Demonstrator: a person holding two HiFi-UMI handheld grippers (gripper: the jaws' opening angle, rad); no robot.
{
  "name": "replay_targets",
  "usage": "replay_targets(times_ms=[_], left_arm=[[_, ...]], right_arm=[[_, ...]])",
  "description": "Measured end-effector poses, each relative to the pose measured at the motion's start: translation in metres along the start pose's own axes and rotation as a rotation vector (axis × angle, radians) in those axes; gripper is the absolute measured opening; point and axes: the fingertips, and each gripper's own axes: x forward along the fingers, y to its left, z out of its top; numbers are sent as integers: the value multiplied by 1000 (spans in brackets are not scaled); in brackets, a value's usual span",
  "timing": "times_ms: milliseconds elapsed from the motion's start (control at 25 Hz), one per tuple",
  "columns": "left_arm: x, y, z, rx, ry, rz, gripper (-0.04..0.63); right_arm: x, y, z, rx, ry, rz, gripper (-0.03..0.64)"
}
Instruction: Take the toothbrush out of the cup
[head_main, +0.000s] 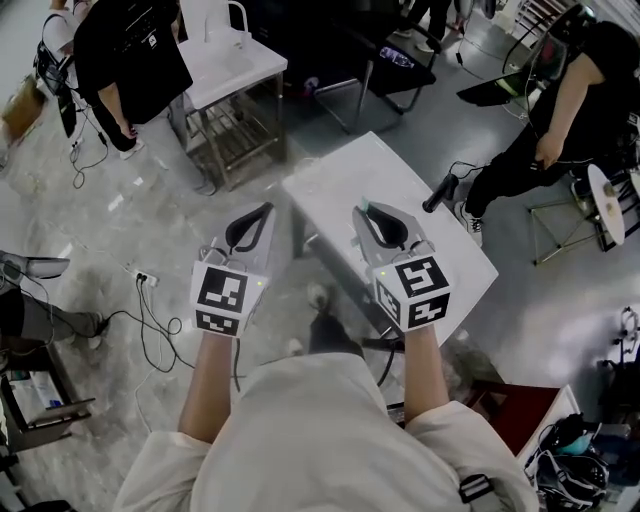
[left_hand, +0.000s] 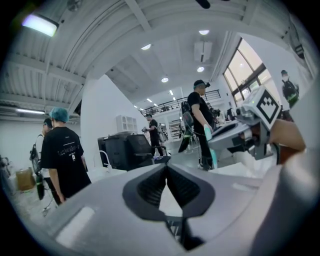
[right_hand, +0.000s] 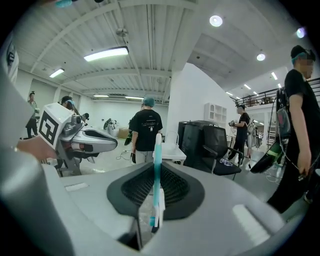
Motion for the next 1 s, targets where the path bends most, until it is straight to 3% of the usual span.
replay_targets(times_ms=[1000], left_arm=[[-38,-38,7,27,-8,-10,3]], right_arm=[[-43,26,-8,-32,-6,19,43]])
